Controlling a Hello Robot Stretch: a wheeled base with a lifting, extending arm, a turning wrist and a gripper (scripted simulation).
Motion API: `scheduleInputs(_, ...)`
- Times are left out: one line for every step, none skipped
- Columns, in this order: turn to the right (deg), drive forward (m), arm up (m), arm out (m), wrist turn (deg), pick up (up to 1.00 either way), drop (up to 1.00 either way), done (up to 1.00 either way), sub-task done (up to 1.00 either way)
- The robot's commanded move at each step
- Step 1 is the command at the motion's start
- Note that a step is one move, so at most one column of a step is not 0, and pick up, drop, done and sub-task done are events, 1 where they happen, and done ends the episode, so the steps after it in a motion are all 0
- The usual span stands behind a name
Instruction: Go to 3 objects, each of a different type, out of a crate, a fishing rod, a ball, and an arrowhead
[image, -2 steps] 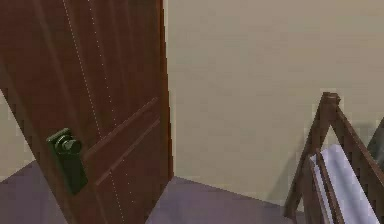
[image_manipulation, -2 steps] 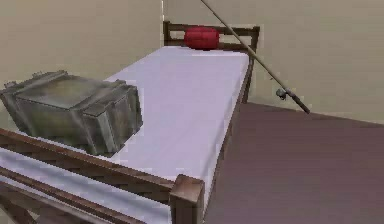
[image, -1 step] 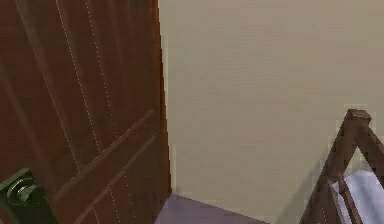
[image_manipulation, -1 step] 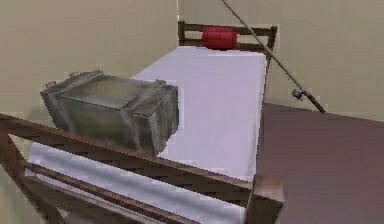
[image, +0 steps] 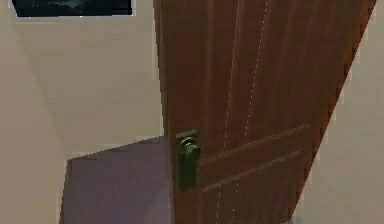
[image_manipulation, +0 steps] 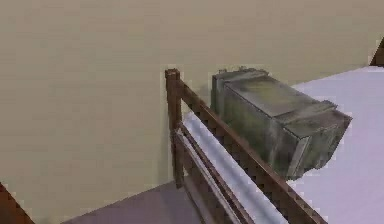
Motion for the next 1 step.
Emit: scheduleInputs(-45.0, 0.00, 0.00, 0.00, 0.0, 0.00, 0.00, 0.00, 0.00)
